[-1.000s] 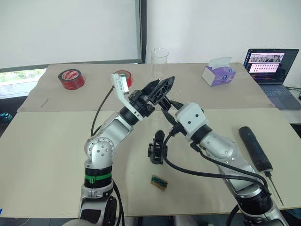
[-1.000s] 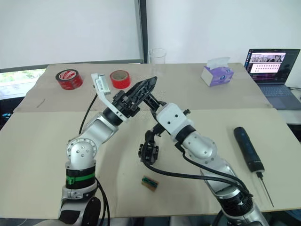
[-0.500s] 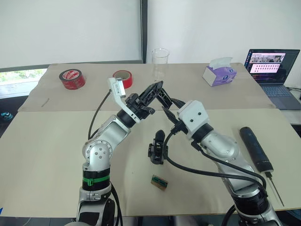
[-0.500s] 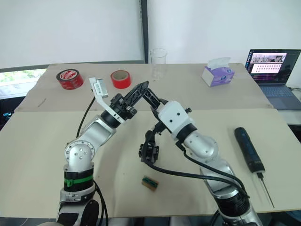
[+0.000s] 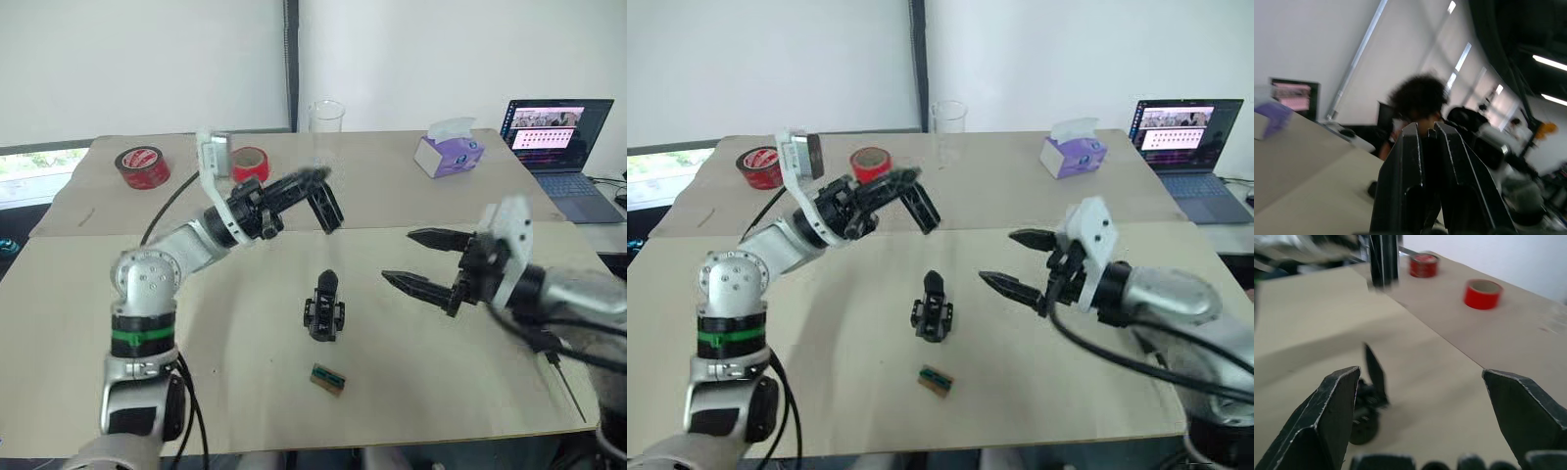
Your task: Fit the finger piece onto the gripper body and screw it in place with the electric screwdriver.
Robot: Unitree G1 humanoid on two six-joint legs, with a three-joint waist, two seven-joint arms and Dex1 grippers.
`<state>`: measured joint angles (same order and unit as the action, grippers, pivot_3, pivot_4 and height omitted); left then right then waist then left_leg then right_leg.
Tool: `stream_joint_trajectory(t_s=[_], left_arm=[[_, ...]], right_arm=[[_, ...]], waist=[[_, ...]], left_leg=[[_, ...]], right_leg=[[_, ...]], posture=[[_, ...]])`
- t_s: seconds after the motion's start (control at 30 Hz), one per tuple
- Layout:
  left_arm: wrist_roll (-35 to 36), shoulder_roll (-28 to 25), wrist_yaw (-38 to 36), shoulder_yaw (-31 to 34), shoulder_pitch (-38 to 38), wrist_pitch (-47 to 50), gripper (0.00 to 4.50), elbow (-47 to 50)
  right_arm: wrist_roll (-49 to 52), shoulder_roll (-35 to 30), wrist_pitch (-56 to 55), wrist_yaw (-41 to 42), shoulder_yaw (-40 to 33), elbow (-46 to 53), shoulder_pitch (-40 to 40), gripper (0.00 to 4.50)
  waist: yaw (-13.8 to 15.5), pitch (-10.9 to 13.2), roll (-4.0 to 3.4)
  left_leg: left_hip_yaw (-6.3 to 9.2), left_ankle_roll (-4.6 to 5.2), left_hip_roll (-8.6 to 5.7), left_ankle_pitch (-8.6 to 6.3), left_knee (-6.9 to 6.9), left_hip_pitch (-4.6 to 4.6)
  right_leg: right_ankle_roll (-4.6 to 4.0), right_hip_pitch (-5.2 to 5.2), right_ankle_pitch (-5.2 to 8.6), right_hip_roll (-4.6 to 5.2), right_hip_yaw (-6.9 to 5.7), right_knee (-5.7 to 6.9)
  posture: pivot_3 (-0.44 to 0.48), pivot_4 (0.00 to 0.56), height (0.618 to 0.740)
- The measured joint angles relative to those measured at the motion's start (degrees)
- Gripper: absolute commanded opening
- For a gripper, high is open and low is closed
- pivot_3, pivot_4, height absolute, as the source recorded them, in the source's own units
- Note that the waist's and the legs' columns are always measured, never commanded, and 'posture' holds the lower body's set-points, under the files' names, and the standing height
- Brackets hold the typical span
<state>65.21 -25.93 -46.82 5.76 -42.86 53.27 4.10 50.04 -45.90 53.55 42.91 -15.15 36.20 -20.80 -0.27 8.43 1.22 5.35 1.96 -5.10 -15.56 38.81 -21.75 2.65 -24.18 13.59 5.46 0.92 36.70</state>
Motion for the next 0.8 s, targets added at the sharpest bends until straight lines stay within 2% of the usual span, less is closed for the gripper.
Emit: stream_joint_trajectory(t_s=[0.13,0.27,0.53,0.8], left_arm=[[-3.04,-3.85,-11.78,-6.97,-3.45,2.99,0.00,-0.75],[-6.97,-4.06,-17.51,-10.10,-5.39,2.43,0.00,-1.72],[-12.77,-3.37,-20.88,-13.30,-5.60,1.42,0.00,-1.83],[-15.03,-2.90,-21.24,-13.40,-5.74,1.42,0.00,-2.96]], right_arm=[[13.47,-1.01,10.50,-2.57,1.76,-3.27,-6.51,4.49],[22.00,-1.02,17.21,-7.78,4.37,-6.33,-10.01,4.49],[43.19,0.48,17.66,-25.13,9.80,-9.66,-12.68,4.49],[50.03,0.14,13.93,-33.39,13.40,-9.27,-12.65,4.49]], waist=[[-0.03,0.00,0.00],[0.23,0.00,0.00],[0.41,0.01,0.01],[0.40,0.01,0.01]], left_leg=[[0.02,-0.03,-0.01,0.02,0.00,-0.08],[0.03,-0.02,-0.05,0.01,0.05,-0.20],[0.09,-0.03,-0.07,0.03,0.06,-0.27],[0.09,0.01,-0.08,0.02,0.08,-0.29]], right_leg=[[-0.01,-0.06,0.00,0.12,0.02,-0.03],[0.00,-0.10,0.00,0.25,0.02,-0.06],[0.01,-0.16,-0.01,0.64,-0.05,-0.04],[0.02,-0.16,-0.01,0.40,-0.10,-0.03]], posture=[[0.000,0.150,0.740],[0.000,0.150,0.740],[0.000,0.150,0.740],[0.000,0.150,0.740]])
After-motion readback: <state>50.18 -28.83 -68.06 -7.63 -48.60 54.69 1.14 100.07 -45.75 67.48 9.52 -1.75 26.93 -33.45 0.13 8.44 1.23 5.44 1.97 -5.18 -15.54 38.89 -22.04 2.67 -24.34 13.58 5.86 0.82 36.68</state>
